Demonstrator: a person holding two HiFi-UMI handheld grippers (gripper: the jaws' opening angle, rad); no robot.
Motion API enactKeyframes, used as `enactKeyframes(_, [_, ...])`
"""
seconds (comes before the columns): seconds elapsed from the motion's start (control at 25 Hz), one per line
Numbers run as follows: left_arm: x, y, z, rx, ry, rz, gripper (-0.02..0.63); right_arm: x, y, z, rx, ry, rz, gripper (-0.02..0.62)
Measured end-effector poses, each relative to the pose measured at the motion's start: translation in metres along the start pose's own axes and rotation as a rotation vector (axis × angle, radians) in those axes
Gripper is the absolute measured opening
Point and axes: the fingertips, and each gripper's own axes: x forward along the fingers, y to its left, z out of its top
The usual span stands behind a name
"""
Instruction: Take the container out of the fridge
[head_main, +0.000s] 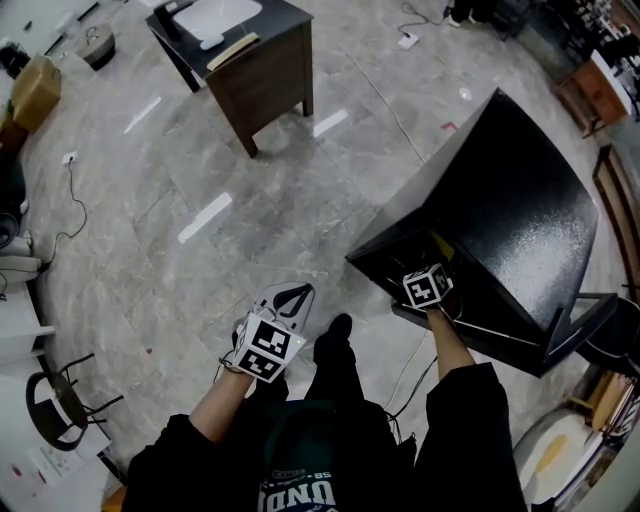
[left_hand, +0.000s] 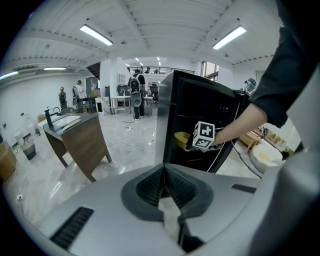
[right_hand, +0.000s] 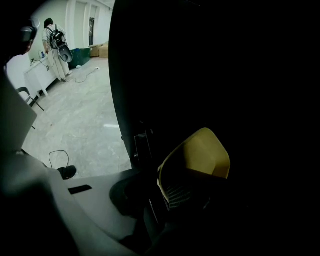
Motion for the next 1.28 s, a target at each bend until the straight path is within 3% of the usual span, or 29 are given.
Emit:
enactKeyframes(0.52, [-0.011, -0.008, 0.001, 0.029, -0.016, -0.029, 0.014, -0.03, 0.037, -0.005, 0.003, -0.012, 0.037, 0.049])
enactKeyframes(1.28, [-0.053, -0.031, -0.002, 0.093, -0.07, -0.089, 0.014, -0.12, 0.112, 0.005, 0.089, -0.142, 0.05, 0.049])
